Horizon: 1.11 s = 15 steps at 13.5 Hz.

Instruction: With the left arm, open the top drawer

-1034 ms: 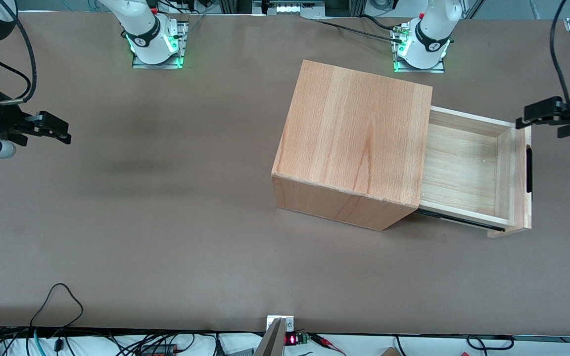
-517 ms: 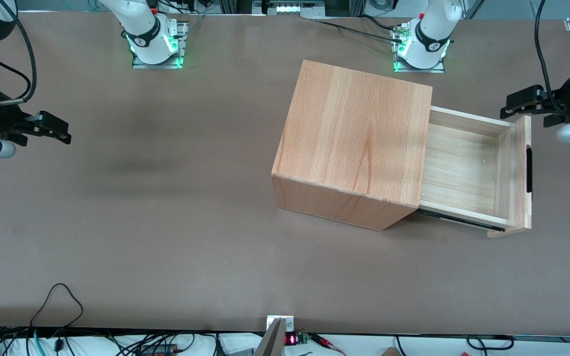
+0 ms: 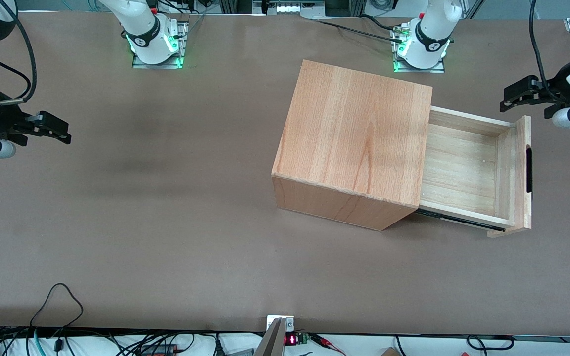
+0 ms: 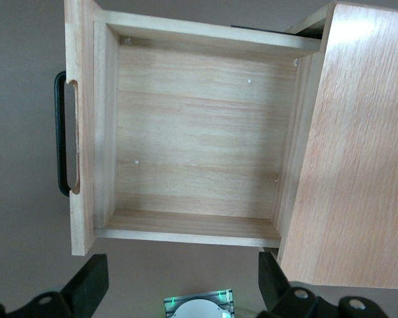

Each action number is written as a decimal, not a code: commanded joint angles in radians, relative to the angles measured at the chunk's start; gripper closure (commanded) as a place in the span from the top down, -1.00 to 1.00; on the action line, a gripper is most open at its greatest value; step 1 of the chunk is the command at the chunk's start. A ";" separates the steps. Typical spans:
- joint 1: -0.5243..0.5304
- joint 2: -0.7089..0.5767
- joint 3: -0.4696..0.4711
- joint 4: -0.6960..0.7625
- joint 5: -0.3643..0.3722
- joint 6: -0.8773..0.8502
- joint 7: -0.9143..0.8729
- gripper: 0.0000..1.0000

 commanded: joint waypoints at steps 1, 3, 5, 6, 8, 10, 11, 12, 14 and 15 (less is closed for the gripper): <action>-0.006 -0.031 0.005 -0.033 0.025 0.008 -0.035 1.00; -0.006 -0.031 0.005 -0.033 0.026 0.014 -0.036 1.00; -0.004 -0.029 0.005 -0.038 0.028 0.028 -0.035 1.00; -0.004 -0.028 0.005 -0.039 0.028 0.031 -0.035 1.00; -0.003 -0.028 0.005 -0.047 0.040 0.042 -0.035 1.00; -0.003 -0.026 0.004 -0.052 0.048 0.049 -0.035 1.00; -0.003 -0.026 0.004 -0.059 0.049 0.060 -0.035 1.00; -0.003 -0.031 -0.001 -0.078 0.058 0.075 -0.035 1.00; -0.003 -0.034 -0.003 -0.098 0.060 0.089 -0.033 1.00; -0.001 -0.037 -0.003 -0.114 0.060 0.094 -0.033 1.00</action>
